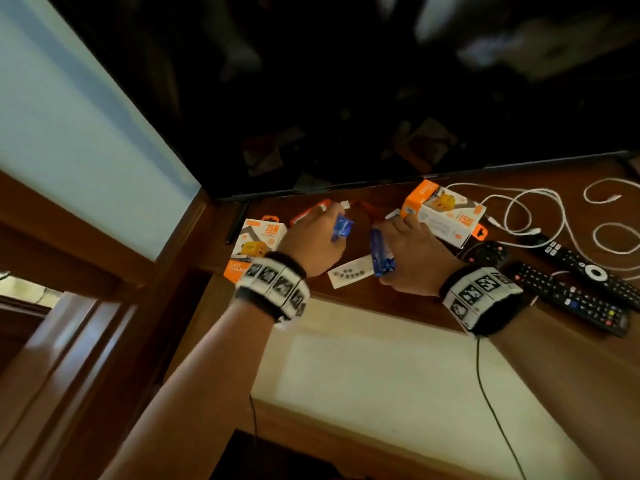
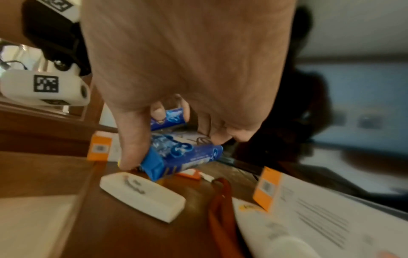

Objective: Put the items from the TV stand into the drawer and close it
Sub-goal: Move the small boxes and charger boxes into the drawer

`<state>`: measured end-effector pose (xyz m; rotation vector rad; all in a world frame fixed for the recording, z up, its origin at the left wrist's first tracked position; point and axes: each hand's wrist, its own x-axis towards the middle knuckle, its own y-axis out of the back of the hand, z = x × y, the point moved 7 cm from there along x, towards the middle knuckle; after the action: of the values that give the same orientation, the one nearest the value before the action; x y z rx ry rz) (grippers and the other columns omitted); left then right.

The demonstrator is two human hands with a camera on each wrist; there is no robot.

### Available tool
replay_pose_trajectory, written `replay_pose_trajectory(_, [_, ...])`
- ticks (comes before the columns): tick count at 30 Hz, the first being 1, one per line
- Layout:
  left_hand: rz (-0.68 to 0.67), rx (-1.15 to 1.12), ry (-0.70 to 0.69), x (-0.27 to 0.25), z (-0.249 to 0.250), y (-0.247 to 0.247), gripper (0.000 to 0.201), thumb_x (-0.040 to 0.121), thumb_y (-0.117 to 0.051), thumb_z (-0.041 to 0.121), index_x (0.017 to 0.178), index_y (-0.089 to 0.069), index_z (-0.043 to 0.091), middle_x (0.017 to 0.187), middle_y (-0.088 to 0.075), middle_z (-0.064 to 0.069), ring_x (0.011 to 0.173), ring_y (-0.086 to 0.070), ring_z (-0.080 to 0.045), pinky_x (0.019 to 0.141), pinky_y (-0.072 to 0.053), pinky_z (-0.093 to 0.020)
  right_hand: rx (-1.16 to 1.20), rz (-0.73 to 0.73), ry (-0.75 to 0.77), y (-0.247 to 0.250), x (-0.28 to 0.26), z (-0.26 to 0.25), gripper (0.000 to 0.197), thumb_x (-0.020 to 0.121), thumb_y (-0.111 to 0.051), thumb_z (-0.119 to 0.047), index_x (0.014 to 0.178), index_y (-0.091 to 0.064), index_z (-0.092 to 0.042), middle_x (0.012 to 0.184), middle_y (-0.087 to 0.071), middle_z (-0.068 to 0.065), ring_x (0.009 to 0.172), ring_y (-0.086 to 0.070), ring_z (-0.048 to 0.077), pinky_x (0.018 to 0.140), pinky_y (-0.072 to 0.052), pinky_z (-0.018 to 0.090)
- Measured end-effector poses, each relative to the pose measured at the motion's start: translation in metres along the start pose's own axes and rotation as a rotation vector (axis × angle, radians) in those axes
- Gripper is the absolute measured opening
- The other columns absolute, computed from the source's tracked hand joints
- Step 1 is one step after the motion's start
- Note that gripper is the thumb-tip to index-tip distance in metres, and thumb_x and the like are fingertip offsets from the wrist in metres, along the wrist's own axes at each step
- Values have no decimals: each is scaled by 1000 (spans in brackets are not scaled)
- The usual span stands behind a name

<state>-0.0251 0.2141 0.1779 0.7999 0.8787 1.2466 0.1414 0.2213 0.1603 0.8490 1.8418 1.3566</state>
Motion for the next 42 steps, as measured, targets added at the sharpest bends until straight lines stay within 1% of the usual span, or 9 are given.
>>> replay_pose_trajectory(4, [-161, -257, 83, -78, -63, -1, 35, 87, -70, 32, 116, -51, 30, 104, -67, 1, 94, -67, -17, 82, -57, -41, 149, -64, 40, -9, -23, -67, 91, 64, -77, -66, 140, -43, -28, 127, -48, -7, 119, -38, 19, 100, -35, 39])
replay_pose_trajectory(8, [-417, -118, 203, -129, -147, -54, 44, 77, -74, 33, 113, -48, 32, 102, -59, 1, 91, -62, -23, 80, -54, -41, 253, -405, 124, -84, -29, -148, 65, 64, -80, -67, 110, -54, -29, 107, -55, -6, 100, -54, 19, 83, -50, 38])
replay_pose_trajectory(11, [-637, 75, 277, -141, -200, -93, 41, 82, -74, 28, 118, -54, 25, 110, -58, -4, 95, -61, -28, 77, -48, -35, 174, -618, 110, -156, -15, -186, 76, 72, -79, -64, 125, -49, -18, 118, -53, 4, 109, -49, 25, 87, -50, 42])
replay_pose_trajectory(14, [-763, 192, 284, -144, -232, -113, 32, 84, -72, 17, 112, -57, 19, 114, -65, -9, 95, -64, -31, 76, -54, -39, 187, -674, 27, -205, 4, -211, 87, 72, -83, -56, 136, -43, -13, 131, -45, 11, 119, -45, 31, 92, -49, 45])
replay_pose_trajectory(18, [-742, 274, 232, -139, -254, -117, 28, 95, -62, 23, 120, -56, 14, 120, -61, -13, 102, -63, -35, 80, -51, -40, 199, -634, -101, -237, 22, -232, 94, 70, -88, -46, 143, -39, -12, 140, -38, 13, 129, -41, 35, 98, -49, 48])
replay_pose_trajectory(22, [-704, 341, 171, -135, -262, -111, 13, 92, -64, 14, 102, -55, 16, 116, -61, -15, 98, -65, -37, 87, -58, -48, 229, -631, -126, -249, 31, -237, 97, 73, -87, -40, 149, -33, -13, 144, -35, 14, 129, -43, 37, 94, -47, 43])
replay_pose_trajectory(28, [-707, 453, -42, -133, -264, -105, 26, 82, -74, 2, 100, -58, 13, 112, -61, -15, 95, -64, -35, 80, -56, -42, 327, -625, -175, -257, 35, -229, 42, 80, -85, -16, 111, -57, -11, 116, -56, 13, 96, -61, 28, 72, -44, 31])
replay_pose_trajectory(34, [-722, 452, -44, -136, -266, -98, 27, 83, -73, -2, 107, -64, 5, 117, -60, -18, 99, -65, -35, 76, -51, -35, 407, -583, -164, -270, 46, -262, 29, 86, -75, -10, 99, -50, -12, 123, -53, 17, 103, -58, 31, 76, -41, 31])
replay_pose_trajectory(42, [-739, 431, 23, -144, -258, -88, 32, 88, -69, -3, 118, -58, -1, 130, -54, -23, 113, -61, -37, 81, -47, -34, 446, -560, -200, -269, 51, -264, 37, 82, -81, -13, 111, -61, -2, 118, -62, 17, 95, -62, 28, 79, -54, 35])
